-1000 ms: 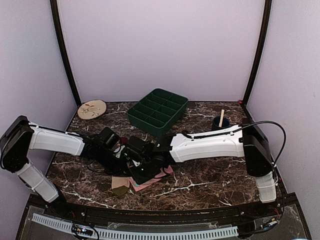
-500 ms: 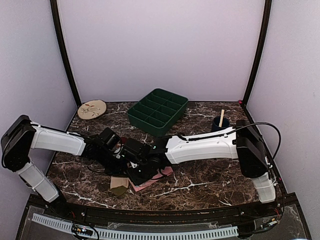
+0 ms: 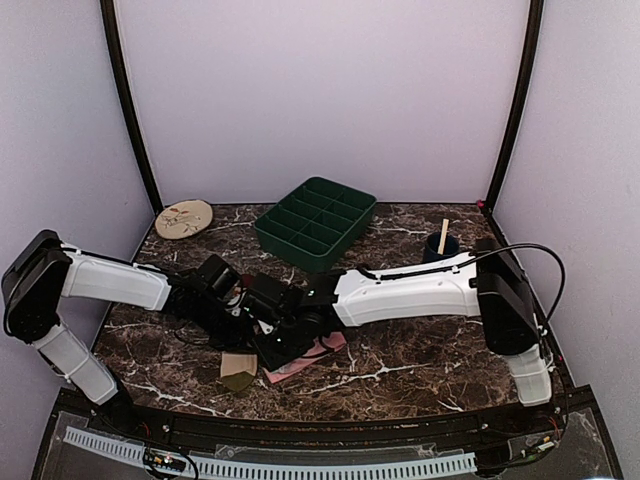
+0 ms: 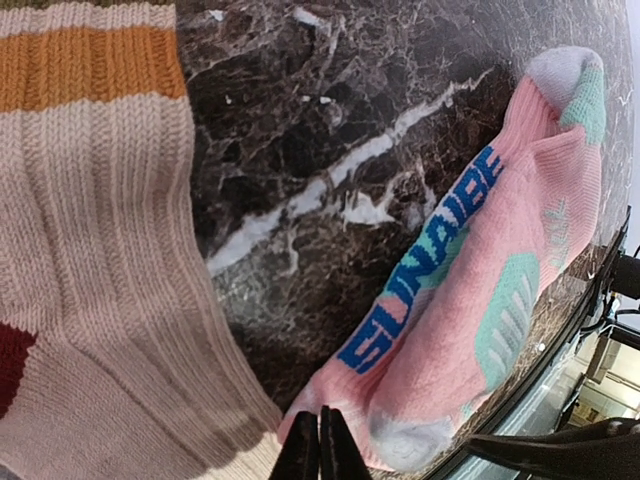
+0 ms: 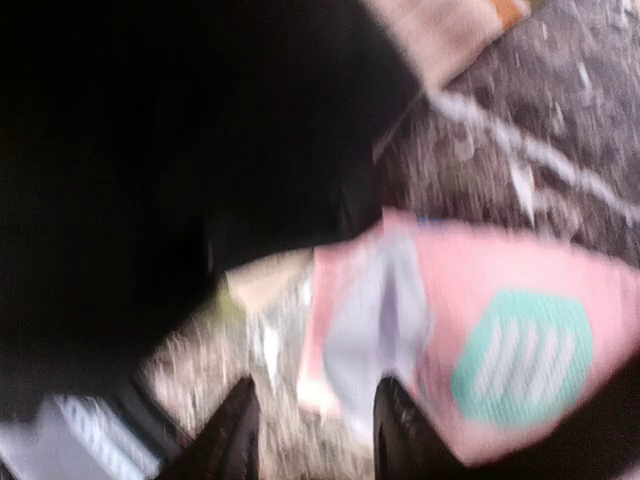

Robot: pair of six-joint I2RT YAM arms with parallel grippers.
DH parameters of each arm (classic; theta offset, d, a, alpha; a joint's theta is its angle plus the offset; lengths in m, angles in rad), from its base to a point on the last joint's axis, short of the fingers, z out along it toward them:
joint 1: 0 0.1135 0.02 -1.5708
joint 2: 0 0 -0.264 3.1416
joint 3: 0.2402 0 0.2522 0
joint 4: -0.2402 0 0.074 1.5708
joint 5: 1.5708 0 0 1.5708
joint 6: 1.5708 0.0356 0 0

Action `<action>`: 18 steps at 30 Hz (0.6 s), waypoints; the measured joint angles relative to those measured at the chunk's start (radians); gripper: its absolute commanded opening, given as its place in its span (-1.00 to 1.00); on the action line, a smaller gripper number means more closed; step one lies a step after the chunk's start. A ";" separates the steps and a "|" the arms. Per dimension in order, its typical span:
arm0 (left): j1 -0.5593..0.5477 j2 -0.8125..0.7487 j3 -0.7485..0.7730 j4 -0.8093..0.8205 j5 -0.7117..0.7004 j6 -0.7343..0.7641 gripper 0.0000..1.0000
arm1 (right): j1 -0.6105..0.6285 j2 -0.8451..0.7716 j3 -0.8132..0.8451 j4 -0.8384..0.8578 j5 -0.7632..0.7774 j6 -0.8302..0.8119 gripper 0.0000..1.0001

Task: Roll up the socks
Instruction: Fold the sock at the center of the board.

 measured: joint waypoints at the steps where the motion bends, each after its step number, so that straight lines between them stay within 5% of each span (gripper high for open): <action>1: 0.001 -0.002 0.000 0.000 0.000 0.000 -0.79 | 0.000 -0.014 -0.010 0.001 0.005 0.001 -0.21; 10: 0.013 -0.047 0.048 -0.020 -0.003 0.002 -0.12 | 0.001 -0.229 -0.154 0.010 0.089 0.047 -0.01; 18: 0.020 -0.085 0.089 -0.055 0.019 0.023 -0.02 | -0.022 -0.401 -0.395 0.098 0.161 0.119 0.04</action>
